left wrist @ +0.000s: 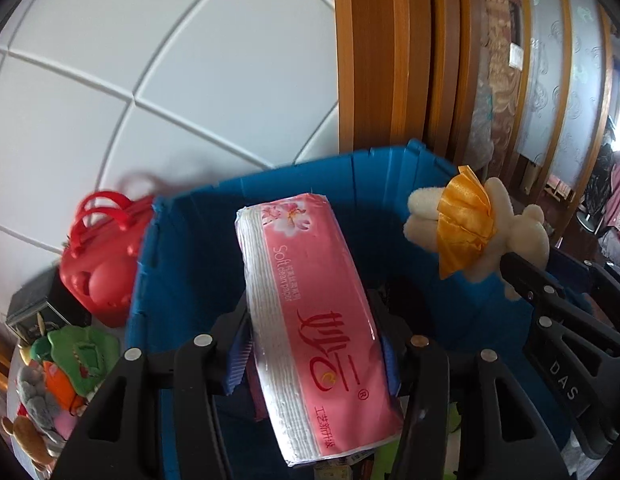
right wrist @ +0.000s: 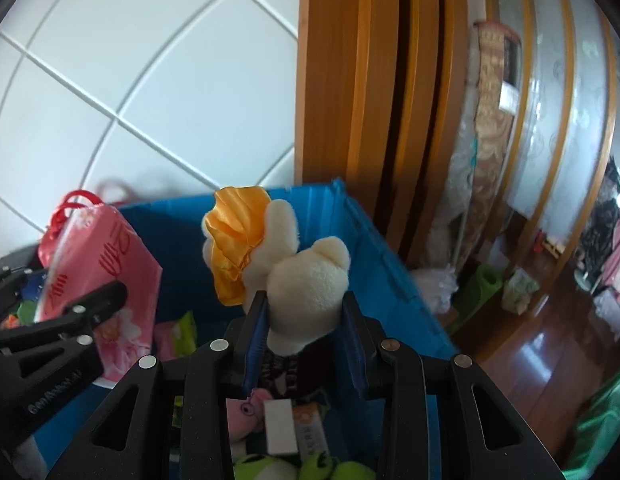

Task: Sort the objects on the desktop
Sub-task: 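Open both tools to drop the tissue pack and plush into the bin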

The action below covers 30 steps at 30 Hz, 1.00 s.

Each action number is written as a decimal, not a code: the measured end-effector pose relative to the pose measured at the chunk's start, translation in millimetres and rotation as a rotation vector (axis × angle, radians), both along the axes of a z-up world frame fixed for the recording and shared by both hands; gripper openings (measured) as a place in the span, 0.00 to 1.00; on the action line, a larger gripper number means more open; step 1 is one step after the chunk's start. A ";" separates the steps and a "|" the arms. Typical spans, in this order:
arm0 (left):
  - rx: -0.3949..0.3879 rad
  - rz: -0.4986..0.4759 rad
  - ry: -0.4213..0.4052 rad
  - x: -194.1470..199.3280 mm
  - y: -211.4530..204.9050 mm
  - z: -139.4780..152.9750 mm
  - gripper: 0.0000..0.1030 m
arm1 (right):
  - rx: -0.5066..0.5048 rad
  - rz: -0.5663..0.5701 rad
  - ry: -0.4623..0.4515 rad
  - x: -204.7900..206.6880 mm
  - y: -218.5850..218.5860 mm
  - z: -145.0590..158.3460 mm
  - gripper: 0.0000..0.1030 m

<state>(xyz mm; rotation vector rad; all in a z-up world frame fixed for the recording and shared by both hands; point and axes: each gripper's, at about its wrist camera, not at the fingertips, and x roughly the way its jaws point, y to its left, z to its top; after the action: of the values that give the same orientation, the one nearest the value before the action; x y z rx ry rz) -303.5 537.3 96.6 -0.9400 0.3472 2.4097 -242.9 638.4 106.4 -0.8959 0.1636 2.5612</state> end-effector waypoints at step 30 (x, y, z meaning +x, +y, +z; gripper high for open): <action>-0.280 -0.011 -0.598 -23.8 10.3 -129.0 0.59 | -0.118 -0.020 -0.339 -38.2 22.0 -96.7 0.46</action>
<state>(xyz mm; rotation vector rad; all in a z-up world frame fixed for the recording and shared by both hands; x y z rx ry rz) -327.3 547.5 -32.4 -1.7100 0.4610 1.9719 -281.0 660.4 9.7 -1.3485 0.2217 2.3574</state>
